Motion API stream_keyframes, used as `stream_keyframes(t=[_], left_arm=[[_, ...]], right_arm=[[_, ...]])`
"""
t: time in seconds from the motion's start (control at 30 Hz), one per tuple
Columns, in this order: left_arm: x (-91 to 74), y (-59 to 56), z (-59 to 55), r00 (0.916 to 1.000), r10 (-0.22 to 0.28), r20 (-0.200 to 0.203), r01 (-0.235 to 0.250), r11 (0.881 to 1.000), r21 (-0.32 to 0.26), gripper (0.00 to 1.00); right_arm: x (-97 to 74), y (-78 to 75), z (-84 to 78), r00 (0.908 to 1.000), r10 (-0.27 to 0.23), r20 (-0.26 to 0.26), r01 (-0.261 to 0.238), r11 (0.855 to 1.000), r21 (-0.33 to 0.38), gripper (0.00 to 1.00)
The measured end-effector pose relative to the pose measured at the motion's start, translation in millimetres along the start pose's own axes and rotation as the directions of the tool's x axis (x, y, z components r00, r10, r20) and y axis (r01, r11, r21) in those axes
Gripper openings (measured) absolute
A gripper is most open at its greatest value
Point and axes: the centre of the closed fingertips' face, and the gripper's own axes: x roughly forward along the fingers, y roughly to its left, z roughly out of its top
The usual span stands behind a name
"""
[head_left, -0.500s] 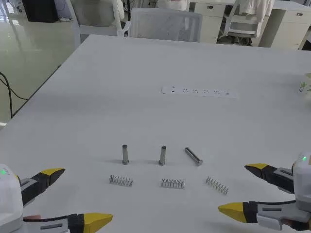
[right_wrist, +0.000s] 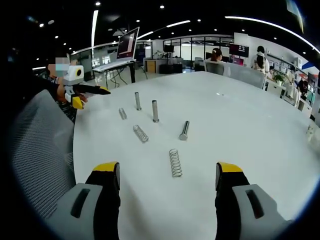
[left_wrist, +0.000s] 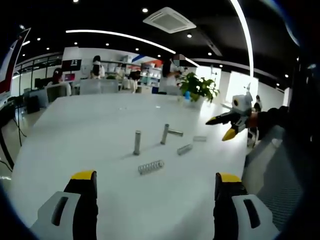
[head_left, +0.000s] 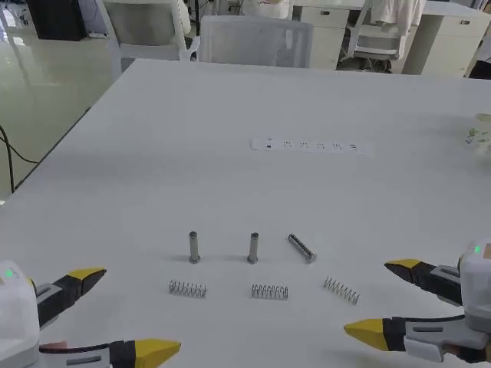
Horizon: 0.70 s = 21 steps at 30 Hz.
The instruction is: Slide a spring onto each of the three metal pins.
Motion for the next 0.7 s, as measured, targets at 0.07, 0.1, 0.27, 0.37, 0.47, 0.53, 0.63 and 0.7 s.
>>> stream_keyframes(t=[0.07,0.1,0.27,0.37,0.47,0.53,0.63,0.7], left_arm=[[-0.1,-0.2,0.1,1.0000,-0.001,0.000,0.001,1.000,0.000,0.95],[-0.2,-0.3,0.1,1.0000,-0.002,-0.002,0.002,1.000,0.001,0.95],[-0.2,-2.0,1.0,1.0000,-0.005,-0.004,0.005,1.000,0.004,0.95],[-0.2,-2.8,1.4,1.0000,-0.006,-0.004,0.006,1.000,0.004,0.95],[-0.6,-3.6,0.8,1.0000,-0.007,-0.005,0.007,1.000,0.004,0.95],[-0.8,-3.9,0.2,1.0000,-0.008,-0.006,0.008,1.000,0.004,0.95],[-1.1,-3.5,0.0,1.0000,-0.007,-0.005,0.007,1.000,0.005,0.95],[-1.1,-3.3,0.0,1.0000,-0.007,-0.004,0.007,1.000,0.005,0.95]], right_arm=[[0.1,0.5,0.1,1.0000,0.001,-0.001,-0.001,1.000,0.001,0.78],[0.2,0.8,0.0,1.0000,0.002,-0.002,-0.002,1.000,0.000,0.78],[0.9,1.8,0.3,1.0000,0.006,-0.003,-0.006,1.000,-0.001,0.78],[0.9,2.3,0.9,1.0000,0.007,-0.002,-0.007,1.000,-0.002,0.78],[0.7,2.3,0.6,1.0000,0.007,-0.003,-0.007,1.000,-0.002,0.78],[0.6,2.2,0.3,1.0000,0.006,-0.002,-0.006,1.000,-0.001,0.77],[0.4,1.9,-0.4,1.0000,0.004,-0.005,-0.004,1.000,-0.001,0.77],[0.1,1.6,0.1,1.0000,0.003,-0.003,-0.003,1.000,0.001,0.77]])
